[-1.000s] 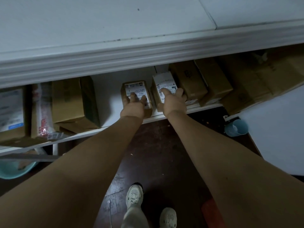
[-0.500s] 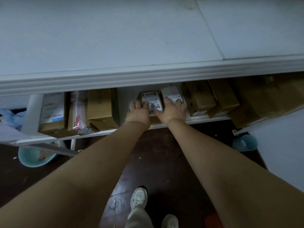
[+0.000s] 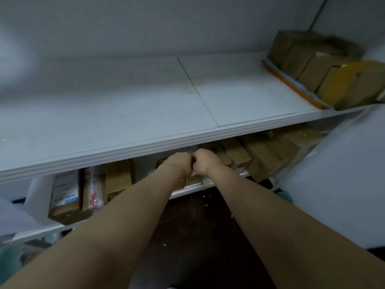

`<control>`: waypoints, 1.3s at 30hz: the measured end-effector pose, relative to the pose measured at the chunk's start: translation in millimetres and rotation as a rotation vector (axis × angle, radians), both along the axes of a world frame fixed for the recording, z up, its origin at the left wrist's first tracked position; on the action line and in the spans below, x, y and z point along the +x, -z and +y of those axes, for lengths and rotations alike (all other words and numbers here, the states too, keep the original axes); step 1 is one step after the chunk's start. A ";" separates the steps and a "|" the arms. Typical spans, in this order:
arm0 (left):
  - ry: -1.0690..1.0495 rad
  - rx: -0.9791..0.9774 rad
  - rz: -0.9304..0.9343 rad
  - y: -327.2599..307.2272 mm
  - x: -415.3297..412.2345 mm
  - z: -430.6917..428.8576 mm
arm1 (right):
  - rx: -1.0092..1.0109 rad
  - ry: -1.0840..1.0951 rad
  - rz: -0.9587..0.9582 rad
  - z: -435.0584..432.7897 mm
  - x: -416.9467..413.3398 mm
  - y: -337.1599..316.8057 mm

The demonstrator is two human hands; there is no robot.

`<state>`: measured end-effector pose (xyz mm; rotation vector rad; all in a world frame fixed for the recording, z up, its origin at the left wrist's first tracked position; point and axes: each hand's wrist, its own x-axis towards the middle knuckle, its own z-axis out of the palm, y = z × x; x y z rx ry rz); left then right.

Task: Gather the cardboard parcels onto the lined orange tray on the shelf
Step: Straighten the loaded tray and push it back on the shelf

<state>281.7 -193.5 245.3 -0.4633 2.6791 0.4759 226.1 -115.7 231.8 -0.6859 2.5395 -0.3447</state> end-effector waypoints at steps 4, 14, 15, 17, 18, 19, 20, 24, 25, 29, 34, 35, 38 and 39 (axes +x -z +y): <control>0.077 -0.063 0.081 -42.1 -5.9 14.8 | -0.064 0.049 0.074 15.9 -0.6 -39.3; 0.120 -0.137 0.257 -95.1 -34.8 45.9 | -0.237 0.187 0.242 54.9 -17.4 -89.3; 0.130 -0.140 0.272 -98.2 -42.0 52.3 | -0.253 0.203 0.252 62.1 -23.5 -91.3; 0.156 -0.143 0.291 -103.6 -58.5 67.9 | -0.271 0.251 0.254 80.4 -39.8 -93.3; 0.168 -0.137 0.296 -105.6 -67.2 76.2 | -0.281 0.279 0.256 90.4 -48.3 -93.8; 0.173 -0.137 0.306 -106.1 -77.3 86.0 | -0.299 0.316 0.258 101.5 -58.2 -93.1; 0.192 -0.141 0.317 -107.5 -96.1 103.2 | -0.316 0.367 0.262 120.7 -73.6 -94.1; 0.218 -0.117 0.364 -106.7 -143.2 144.9 | -0.374 0.515 0.271 173.4 -112.5 -95.1; 0.223 -0.104 0.376 -106.7 -153.6 155.3 | -0.384 0.544 0.272 186.9 -123.1 -94.6; 0.228 -0.060 0.393 -109.6 -214.6 222.3 | -0.418 0.717 0.260 266.2 -189.4 -100.9; 0.175 -0.016 0.324 -107.7 -272.0 271.2 | -0.535 0.926 0.197 339.8 -262.3 -98.1; 0.174 -0.018 0.304 -105.4 -281.5 277.7 | -0.553 0.960 0.180 351.5 -275.1 -94.9; 0.204 -0.073 0.216 -94.2 -305.9 287.3 | -0.656 1.066 0.079 377.8 -307.0 -85.6; 0.212 -0.102 0.187 -87.3 -314.1 287.8 | -0.697 1.094 0.048 383.5 -313.8 -82.7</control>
